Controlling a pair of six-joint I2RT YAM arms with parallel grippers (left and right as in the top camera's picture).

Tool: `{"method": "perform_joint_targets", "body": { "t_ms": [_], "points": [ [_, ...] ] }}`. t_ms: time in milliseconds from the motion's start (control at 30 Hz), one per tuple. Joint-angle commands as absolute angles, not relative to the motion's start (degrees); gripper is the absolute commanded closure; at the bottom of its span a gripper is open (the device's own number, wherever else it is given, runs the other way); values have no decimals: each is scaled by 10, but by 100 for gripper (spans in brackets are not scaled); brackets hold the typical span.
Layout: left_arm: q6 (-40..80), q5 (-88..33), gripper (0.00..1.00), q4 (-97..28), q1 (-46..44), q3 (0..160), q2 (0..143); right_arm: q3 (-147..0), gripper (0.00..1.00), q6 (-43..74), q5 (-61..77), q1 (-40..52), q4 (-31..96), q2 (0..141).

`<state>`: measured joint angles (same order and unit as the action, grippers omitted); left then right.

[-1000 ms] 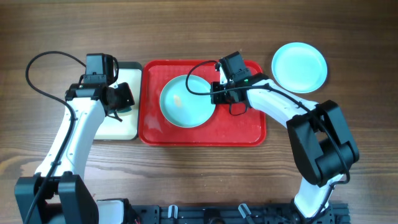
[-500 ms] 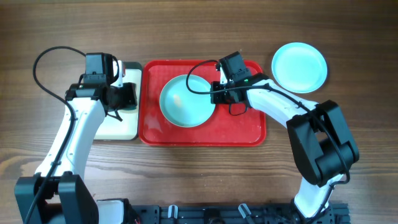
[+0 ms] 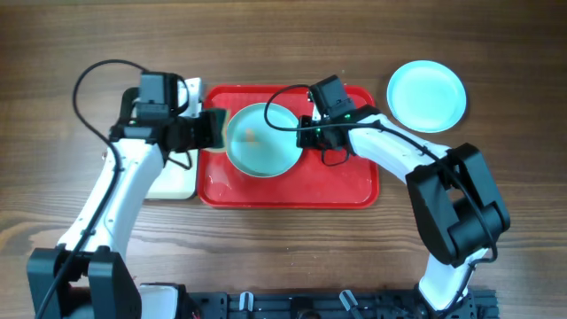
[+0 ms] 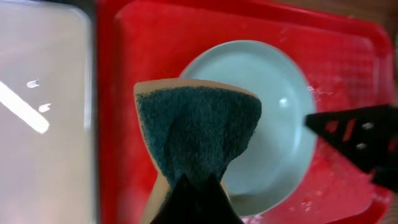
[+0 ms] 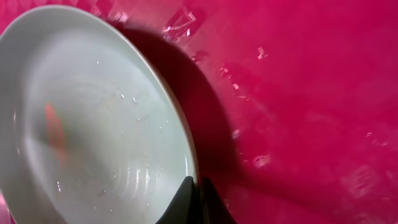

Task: Clean dirty plates on tray and stack at the side
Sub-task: 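Carry the sponge with the left gripper into the tilted plate, then scrub the light-blue plate surface with the sponge in the left gripper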

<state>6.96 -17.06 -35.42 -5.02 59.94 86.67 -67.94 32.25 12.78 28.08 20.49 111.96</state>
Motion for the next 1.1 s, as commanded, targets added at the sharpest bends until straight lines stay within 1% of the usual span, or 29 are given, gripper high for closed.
{"method": "perform_joint_targets", "body": {
  "t_ms": [0, 100, 333, 1067],
  "points": [
    [135, -178, 96, -330, -91, 599, 871, -677, 96, 336, 115, 298, 206, 1132],
    [193, -112, 96, -327, -124, 599, 871, -677, 96, 348, 93, 305, 206, 1132],
    [229, -41, 96, -332, -162, 599, 889, -677, 96, 347, 93, 305, 206, 1132],
    [249, -50, 96, -290, -163, 599, 1025, -677, 96, 347, 94, 305, 206, 1132]
  ]
}}
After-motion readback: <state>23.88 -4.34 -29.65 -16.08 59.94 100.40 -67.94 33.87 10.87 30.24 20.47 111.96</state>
